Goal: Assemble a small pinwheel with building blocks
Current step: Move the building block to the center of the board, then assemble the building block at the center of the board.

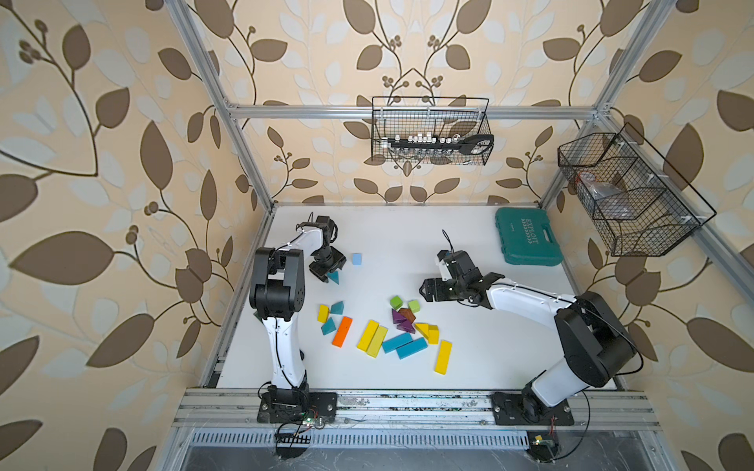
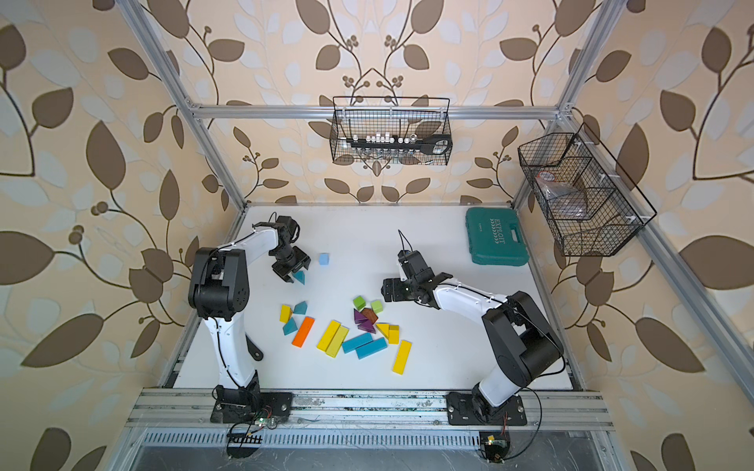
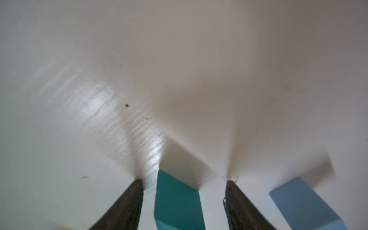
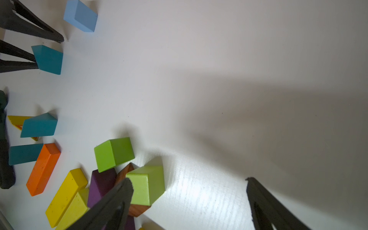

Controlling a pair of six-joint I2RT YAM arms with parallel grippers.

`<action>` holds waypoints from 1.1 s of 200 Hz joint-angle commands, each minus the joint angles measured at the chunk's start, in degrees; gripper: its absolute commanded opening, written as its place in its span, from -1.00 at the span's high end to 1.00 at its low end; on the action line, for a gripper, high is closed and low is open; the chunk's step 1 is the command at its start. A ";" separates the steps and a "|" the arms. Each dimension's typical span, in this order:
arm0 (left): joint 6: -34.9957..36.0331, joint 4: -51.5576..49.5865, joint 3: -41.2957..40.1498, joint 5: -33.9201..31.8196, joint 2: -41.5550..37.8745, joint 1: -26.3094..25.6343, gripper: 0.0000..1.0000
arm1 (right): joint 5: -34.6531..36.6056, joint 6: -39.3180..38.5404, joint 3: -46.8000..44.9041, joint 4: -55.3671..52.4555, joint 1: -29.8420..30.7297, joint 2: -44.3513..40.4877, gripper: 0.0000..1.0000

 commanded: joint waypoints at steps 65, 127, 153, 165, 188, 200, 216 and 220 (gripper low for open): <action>15.04 -10.77 -4.72 -4.70 -11.77 0.79 -0.84 | -1.15 -0.36 -2.49 1.03 -0.20 -3.00 -0.83; 16.97 -12.89 -8.85 -5.00 -12.74 0.68 -0.38 | -2.86 0.59 -2.51 2.22 -0.16 -1.56 -0.84; 17.07 -13.34 -7.22 -5.19 -9.77 0.63 -0.39 | -2.55 0.50 -2.58 2.06 -0.18 -1.43 -0.85; 17.25 -12.73 -6.55 -4.97 -8.42 0.68 -0.44 | -2.30 0.43 -2.59 2.03 -0.16 -1.52 -0.85; 16.93 -12.41 -4.28 -4.33 -5.36 0.67 -0.46 | -1.93 0.24 -2.66 1.77 -0.16 -1.42 -0.85; 16.51 -12.32 -3.18 -4.27 -4.22 0.65 -0.47 | -1.83 0.12 -2.66 1.72 -0.16 -1.46 -0.86; 15.97 -12.06 -2.29 -4.72 -3.21 0.68 -0.52 | -1.57 -0.06 -2.59 1.58 -0.16 -1.56 -0.86; 15.86 -11.97 -1.96 -4.70 -3.03 0.68 -0.53 | -1.50 -0.11 -2.65 1.58 -0.18 -1.52 -0.85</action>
